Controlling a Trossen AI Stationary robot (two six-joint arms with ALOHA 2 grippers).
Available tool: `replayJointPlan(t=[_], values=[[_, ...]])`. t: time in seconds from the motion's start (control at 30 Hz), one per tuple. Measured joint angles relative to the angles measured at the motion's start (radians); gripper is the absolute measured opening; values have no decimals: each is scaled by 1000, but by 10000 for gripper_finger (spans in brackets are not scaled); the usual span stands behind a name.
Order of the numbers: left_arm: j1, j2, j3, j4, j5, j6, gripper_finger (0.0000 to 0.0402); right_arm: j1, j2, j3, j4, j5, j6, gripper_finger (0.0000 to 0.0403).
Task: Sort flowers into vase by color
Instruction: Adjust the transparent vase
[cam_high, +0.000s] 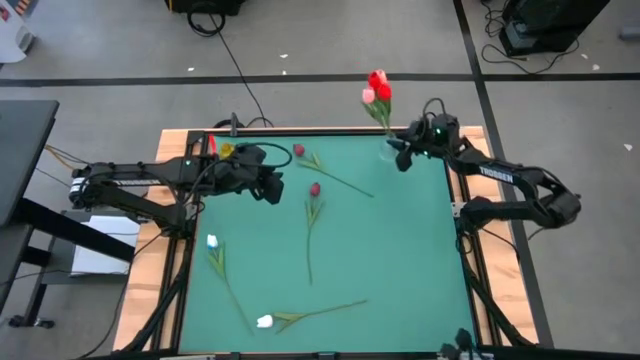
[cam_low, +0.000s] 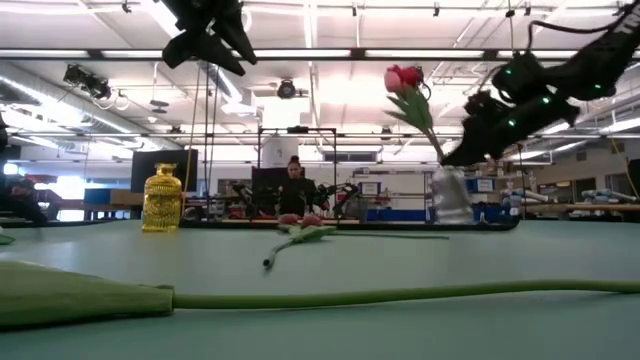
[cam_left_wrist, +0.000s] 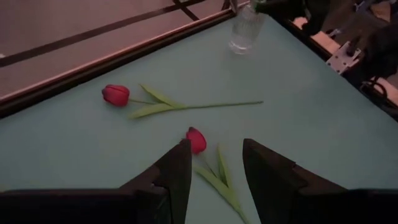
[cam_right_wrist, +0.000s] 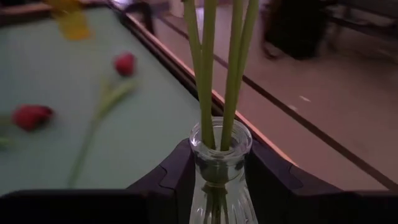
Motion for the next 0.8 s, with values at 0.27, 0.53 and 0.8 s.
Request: replayJointPlan(t=[0.27, 0.53, 0.8], values=[[32, 0, 0, -1, 0, 18, 149, -88, -57, -176, 166, 50, 86, 134], [32, 0, 0, 0, 1, 38, 149, -108, -124, -237, 192, 98, 135, 134], [32, 0, 0, 0, 1, 38, 149, -108, -146, -237, 147, 145, 139, 136]])
